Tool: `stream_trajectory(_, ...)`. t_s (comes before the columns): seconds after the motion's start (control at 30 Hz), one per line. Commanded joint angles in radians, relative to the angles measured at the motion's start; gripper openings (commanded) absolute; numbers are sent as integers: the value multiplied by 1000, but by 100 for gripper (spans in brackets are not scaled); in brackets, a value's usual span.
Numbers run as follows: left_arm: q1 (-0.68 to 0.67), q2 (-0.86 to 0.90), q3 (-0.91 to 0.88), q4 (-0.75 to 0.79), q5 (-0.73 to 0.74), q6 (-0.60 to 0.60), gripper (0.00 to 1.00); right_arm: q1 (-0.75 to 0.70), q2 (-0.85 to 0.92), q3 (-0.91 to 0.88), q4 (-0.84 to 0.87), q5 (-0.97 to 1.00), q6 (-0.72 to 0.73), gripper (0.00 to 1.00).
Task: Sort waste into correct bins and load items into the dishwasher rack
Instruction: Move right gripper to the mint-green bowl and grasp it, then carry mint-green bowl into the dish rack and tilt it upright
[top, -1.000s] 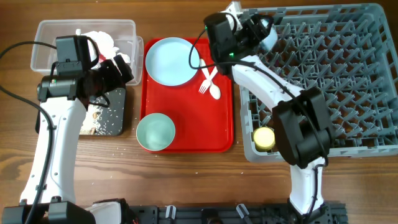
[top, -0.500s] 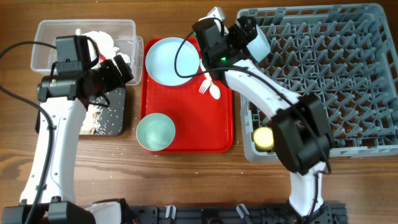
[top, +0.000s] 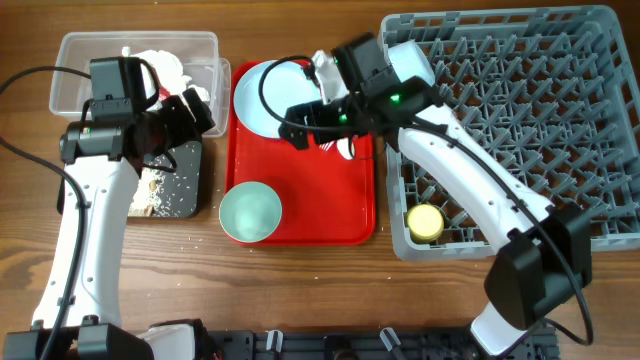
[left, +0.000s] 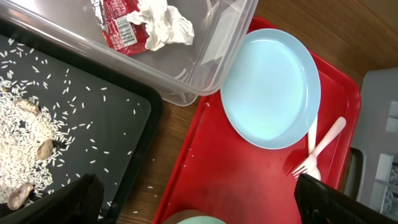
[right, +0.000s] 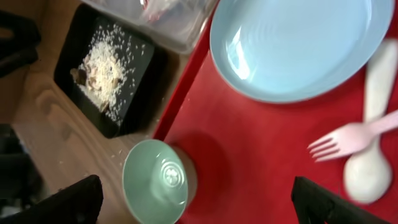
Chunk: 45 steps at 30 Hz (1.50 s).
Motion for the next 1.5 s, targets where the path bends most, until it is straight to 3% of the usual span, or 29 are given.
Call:
stream_trajectory(0.0,5,3,13,2,5,8,100,0,8,-56,2,-32,158,95)
stream_trajectory(0.13,5,3,13,2,5,8,100,1,8,-98,-2,-29,183,89)
stream_trajectory(0.53,5,3,13,2,5,8,100,128,11,-171,20,110,314,84)
stream_trajectory(0.9,5,3,13,3,5,8,100,232,113,-276,214,162,496,55)
stream_trajectory(0.93,5,3,13,2,5,8,100,232,138,-276,228,150,498,47)
stream_trajectory(1.13,5,3,13,2,5,8,100,229,199,-257,254,83,492,34)
stream_trajectory(1.23,5,3,13,3,5,8,100,227,198,-254,253,82,490,8)
stream_trajectory(1.27,5,3,13,2,5,8,100,224,198,-254,249,82,492,4)
stream_trajectory(1.47,5,3,13,3,5,8,100,119,74,-253,204,88,409,4)
